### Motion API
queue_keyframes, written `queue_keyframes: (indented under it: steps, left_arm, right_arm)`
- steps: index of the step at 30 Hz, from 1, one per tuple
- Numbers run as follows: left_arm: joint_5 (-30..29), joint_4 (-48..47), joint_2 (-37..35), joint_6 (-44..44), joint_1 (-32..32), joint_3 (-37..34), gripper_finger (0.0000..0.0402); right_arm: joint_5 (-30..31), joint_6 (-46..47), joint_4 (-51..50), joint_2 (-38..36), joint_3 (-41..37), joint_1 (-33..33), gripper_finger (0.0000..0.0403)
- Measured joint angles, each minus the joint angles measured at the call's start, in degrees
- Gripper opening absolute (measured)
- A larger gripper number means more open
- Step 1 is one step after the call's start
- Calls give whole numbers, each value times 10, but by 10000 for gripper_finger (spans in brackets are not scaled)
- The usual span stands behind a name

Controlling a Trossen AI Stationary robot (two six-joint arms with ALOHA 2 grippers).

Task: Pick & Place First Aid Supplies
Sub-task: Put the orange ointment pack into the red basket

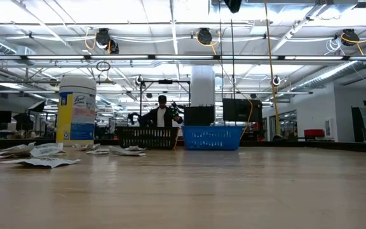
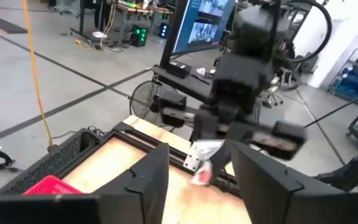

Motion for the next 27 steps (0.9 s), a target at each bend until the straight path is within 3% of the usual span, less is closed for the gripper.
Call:
queue_keyframes:
  steps: [9, 15, 20, 27]
  left_arm:
    - [6, -19, -20, -5, -4, 0, 200]
    - [24, -20, -18, -3, -6, 0, 200]
    - [36, -19, -19, -18, -6, 0, 200]
    - [54, -19, -19, -35, -6, 0, 200]
  right_arm:
    - [18, -104, -287, 116, 143, -33, 0]
    - [89, -163, -404, 179, 202, -32, 0]
    - [123, -225, -421, 228, 229, -51, 0]
    - [180, -313, -355, 274, 236, -137, 0]
